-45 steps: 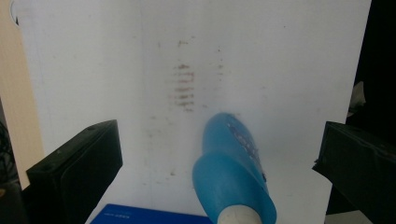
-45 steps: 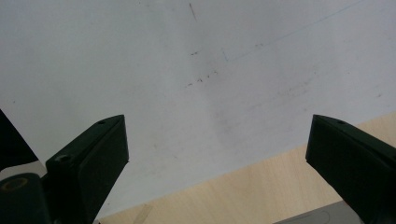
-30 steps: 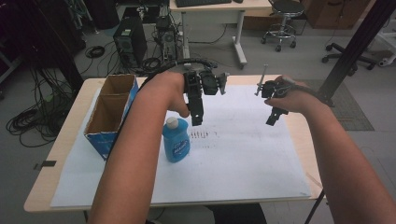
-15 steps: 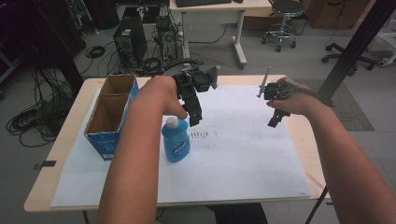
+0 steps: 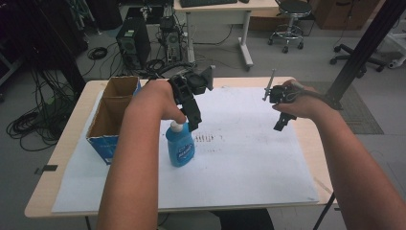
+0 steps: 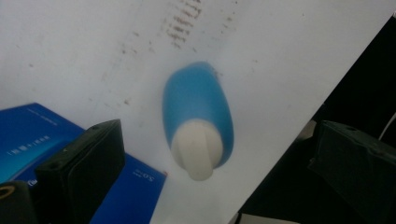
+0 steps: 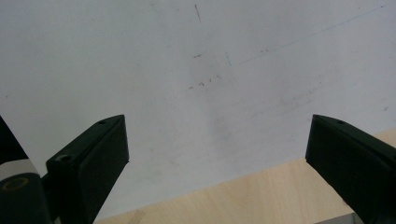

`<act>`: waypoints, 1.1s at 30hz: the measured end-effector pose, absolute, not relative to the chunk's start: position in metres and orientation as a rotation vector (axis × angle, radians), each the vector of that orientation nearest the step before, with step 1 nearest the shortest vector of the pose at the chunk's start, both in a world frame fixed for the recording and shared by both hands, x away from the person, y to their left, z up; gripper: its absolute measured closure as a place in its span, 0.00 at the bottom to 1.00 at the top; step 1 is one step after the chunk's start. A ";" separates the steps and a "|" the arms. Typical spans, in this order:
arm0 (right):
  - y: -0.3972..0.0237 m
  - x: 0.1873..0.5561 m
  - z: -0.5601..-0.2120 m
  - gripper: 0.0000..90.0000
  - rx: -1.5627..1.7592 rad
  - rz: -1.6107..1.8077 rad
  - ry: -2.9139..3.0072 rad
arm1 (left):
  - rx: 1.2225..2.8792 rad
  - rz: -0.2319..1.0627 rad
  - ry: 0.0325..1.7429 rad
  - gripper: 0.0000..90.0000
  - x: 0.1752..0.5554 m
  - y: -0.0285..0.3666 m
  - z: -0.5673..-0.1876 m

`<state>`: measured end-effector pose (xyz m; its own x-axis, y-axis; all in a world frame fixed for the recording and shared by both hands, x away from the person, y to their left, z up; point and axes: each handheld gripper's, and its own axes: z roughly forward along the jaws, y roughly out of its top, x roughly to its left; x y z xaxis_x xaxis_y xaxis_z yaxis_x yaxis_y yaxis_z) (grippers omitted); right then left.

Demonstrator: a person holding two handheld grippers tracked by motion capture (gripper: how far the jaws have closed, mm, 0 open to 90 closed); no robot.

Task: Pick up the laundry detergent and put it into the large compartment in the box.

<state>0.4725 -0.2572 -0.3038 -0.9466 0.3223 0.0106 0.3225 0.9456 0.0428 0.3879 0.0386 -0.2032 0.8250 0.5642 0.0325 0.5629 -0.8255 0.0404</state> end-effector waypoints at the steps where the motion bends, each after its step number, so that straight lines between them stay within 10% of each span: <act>1: -0.257 0.473 -0.304 0.07 -0.508 -0.069 -3.099 | 2.969 0.059 0.934 0.03 0.388 0.040 -0.204; 33: -0.251 0.473 -0.307 0.07 -0.498 -0.055 -3.099 | 2.951 0.004 1.017 0.03 0.395 0.056 -0.233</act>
<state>0.4731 -0.2509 -0.3065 -0.9497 0.3130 0.0082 0.3131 0.9491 0.0341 0.3949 0.0564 -0.2330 0.7876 0.6162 -0.0041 0.6162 -0.7874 0.0200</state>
